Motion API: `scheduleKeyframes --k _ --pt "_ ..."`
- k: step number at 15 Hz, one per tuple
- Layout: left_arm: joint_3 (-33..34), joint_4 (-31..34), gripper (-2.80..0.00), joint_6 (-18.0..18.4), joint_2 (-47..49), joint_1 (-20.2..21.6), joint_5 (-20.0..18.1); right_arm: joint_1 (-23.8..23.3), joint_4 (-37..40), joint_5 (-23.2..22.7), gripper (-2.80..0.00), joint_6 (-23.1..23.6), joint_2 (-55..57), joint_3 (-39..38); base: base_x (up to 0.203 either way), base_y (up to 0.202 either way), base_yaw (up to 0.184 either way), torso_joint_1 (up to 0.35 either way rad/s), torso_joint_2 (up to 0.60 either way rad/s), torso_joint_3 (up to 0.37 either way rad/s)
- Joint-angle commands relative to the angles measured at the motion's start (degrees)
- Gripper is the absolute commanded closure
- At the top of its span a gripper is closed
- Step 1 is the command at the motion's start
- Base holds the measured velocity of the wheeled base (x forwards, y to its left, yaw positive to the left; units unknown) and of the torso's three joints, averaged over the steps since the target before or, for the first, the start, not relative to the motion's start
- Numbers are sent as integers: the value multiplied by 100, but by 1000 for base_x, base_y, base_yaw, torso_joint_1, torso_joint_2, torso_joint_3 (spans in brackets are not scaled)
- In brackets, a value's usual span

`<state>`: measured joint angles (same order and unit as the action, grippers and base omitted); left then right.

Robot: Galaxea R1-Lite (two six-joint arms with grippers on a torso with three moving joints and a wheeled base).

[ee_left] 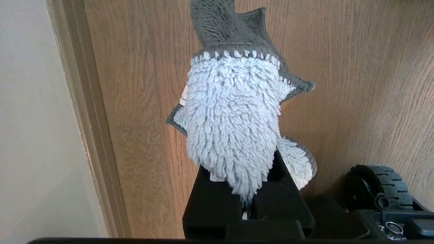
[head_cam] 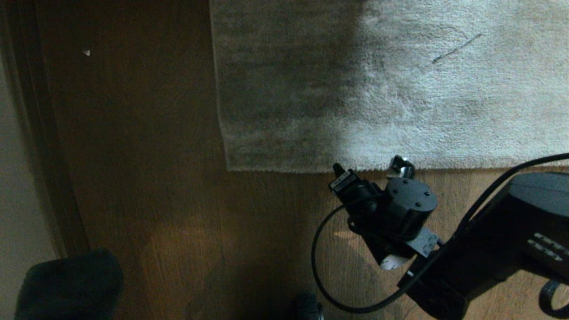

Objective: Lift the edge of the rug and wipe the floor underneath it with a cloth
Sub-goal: Lay down the carpet

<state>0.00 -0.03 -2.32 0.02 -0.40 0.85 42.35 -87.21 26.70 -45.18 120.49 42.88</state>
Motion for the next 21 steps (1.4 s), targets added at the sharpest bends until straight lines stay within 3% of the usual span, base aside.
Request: scheduleKeyframes --k 1,11,21 --pt "0 -5 0 -5 -2 -3 3 -159 -274 11 0 67 277 343 0 0 0 0 0 0" --pt "0 -5 0 3 -2 3 3 -236 -274 2 0 115 775 1091 0 0 0 0 0 0" --pt "0 -1 0 -6 -2 -1 3 -245 -274 -15 0 115 942 1091 0 0 0 0 0 0"
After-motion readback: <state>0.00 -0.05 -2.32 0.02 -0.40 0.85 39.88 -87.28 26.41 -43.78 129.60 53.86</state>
